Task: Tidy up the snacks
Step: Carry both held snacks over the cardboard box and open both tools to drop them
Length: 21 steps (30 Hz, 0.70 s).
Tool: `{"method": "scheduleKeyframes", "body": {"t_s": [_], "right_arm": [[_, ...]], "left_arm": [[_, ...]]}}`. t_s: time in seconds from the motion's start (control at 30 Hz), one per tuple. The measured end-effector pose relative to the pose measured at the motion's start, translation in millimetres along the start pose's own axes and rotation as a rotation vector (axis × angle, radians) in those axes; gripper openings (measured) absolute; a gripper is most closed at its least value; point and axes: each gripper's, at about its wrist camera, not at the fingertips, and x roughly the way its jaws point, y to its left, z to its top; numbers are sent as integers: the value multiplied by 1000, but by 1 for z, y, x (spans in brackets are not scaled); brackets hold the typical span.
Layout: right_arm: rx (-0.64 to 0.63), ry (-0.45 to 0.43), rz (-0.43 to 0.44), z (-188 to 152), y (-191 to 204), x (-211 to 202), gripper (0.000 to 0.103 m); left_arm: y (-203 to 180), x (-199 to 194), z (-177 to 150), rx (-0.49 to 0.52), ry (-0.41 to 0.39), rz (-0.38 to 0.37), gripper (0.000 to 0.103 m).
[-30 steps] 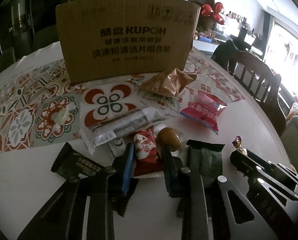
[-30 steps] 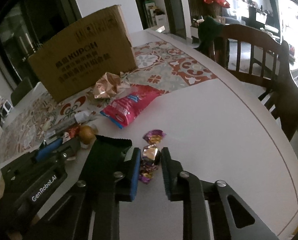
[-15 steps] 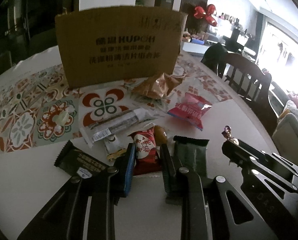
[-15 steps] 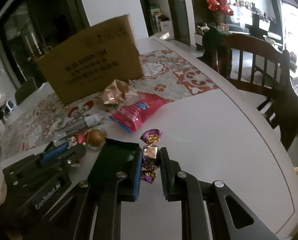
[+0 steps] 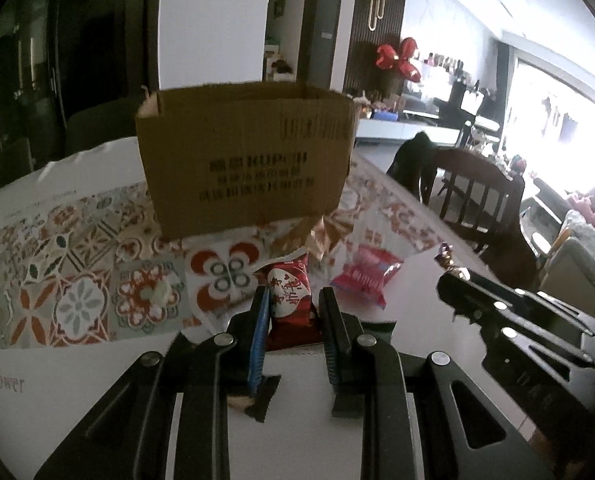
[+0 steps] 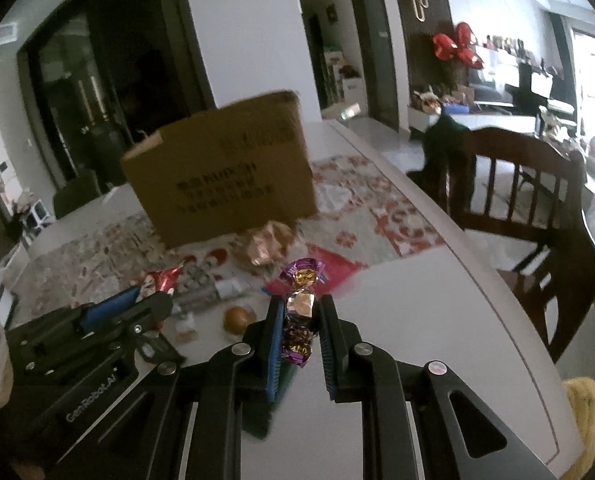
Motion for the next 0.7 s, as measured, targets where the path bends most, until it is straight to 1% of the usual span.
{"method": "scheduleKeyframes", "body": {"t_s": [0.07,0.33,0.47,0.7], "right_arm": [[-4,-13,15,5,4,-2,18],[-28,-70,51,33,16,-4,18],[-21,-91,84,52,18,0,18],[-38,-141,114,89,25,8,18]], "left_arm": [[3,-5,7,-6,-18,-7,25],[16,-16,34,-4,-89,15,25],[22,-20,51,0,-126,27,25],[32,-26,82,20,-189,54,25]]}}
